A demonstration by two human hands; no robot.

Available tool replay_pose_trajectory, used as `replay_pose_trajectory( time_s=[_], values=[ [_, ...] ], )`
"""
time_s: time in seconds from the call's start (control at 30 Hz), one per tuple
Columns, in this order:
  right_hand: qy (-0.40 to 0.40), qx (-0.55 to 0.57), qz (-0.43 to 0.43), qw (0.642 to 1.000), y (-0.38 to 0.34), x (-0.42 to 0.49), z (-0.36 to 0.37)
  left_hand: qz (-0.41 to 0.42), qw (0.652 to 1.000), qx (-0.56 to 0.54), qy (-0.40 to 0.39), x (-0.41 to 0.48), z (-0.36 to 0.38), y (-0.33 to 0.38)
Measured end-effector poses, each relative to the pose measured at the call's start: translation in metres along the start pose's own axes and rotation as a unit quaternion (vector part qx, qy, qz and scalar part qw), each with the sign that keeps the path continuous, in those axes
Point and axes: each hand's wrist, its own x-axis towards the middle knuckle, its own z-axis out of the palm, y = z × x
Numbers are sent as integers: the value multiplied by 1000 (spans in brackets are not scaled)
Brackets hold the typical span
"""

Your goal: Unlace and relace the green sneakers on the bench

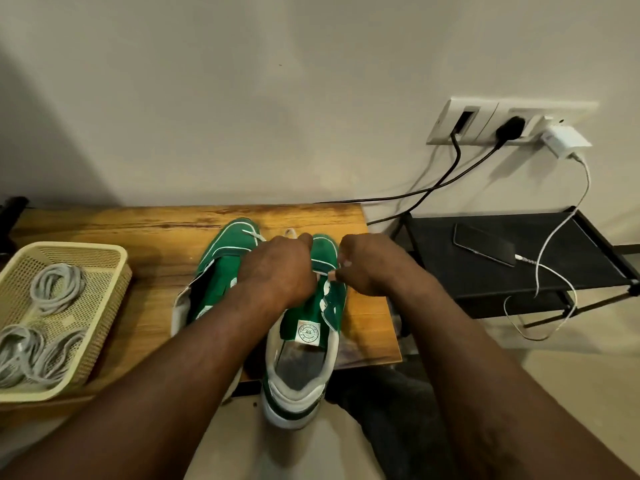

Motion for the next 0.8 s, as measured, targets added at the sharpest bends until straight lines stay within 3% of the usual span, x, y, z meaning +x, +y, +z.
replay_pose_trajectory(
  time_s=[0.13,0.3,0.4,0.5,0.6,0.8],
  values=[
    [-70,-34,3,997,3,16,20,25,998,37,-54,2,9,1],
    [-95,0,6,995,5,20,24,27,995,58,-80,4,18,4],
    [-130,117,24,984,2,18,18,17,994,64,-83,6,18,7],
    [-145,304,74,939,4,12,7,9,995,56,-87,9,17,7],
    [-145,396,81,903,8,6,2,3,994,58,-90,13,14,4],
    [-117,625,-68,769,21,-29,-33,-1,995,48,-92,20,16,-5]
  ],
)
